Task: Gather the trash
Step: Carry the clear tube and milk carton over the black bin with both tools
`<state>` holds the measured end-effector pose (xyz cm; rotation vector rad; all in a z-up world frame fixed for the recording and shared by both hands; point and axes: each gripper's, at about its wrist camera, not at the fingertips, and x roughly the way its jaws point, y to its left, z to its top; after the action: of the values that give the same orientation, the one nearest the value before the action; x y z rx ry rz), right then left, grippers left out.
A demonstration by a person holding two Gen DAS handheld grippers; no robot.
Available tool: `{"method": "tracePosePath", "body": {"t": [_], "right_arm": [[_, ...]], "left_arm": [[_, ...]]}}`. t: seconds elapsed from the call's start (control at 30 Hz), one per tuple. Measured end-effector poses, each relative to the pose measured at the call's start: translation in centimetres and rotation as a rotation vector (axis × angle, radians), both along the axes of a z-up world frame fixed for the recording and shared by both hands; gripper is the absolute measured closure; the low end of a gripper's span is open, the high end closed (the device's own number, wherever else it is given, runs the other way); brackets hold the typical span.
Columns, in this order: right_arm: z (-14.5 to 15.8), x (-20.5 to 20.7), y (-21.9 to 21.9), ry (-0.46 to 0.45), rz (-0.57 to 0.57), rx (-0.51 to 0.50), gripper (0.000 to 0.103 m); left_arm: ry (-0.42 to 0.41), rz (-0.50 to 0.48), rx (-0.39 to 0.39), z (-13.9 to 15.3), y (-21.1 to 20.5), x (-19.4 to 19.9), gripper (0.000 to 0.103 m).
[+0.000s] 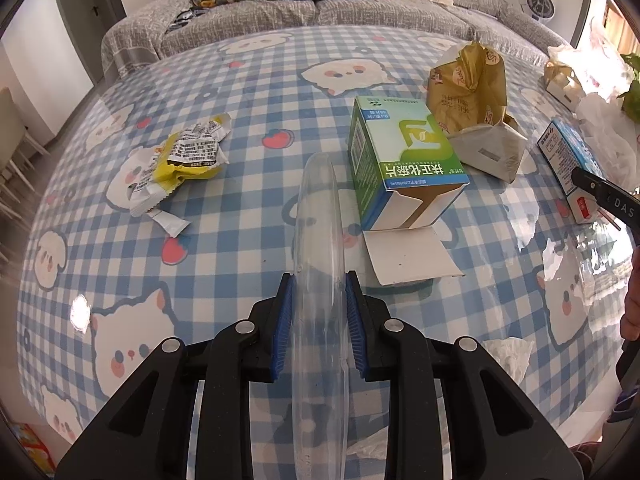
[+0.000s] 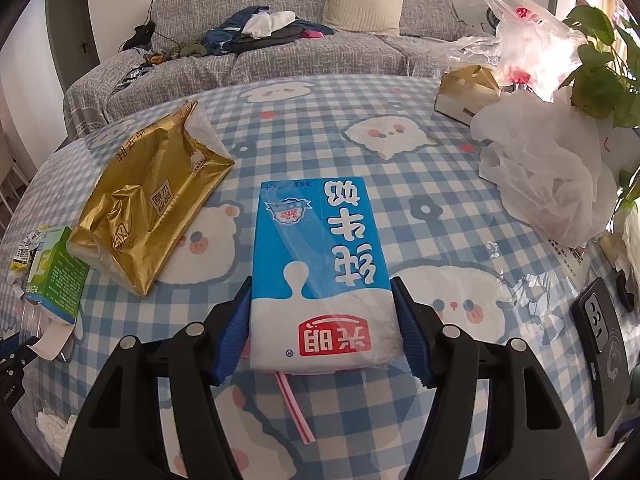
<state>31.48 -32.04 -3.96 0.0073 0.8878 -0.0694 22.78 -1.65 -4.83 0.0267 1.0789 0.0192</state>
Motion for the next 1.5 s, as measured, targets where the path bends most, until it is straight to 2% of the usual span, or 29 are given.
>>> {"method": "tracePosePath", "body": {"t": [0.6,1.5], "right_arm": [[1.9,-4.2,0.9,-0.039,0.018,-0.019,0.041],[4.8,-14.7,1.6,-0.092,0.033,-0.033,0.041]], "left_arm": [[-0.039,-0.015,-0.014,2.3,-0.2,-4.0,0.078],[-0.081,-0.022,-0.063,4.5,-1.0,-13.2,0.078]]}}
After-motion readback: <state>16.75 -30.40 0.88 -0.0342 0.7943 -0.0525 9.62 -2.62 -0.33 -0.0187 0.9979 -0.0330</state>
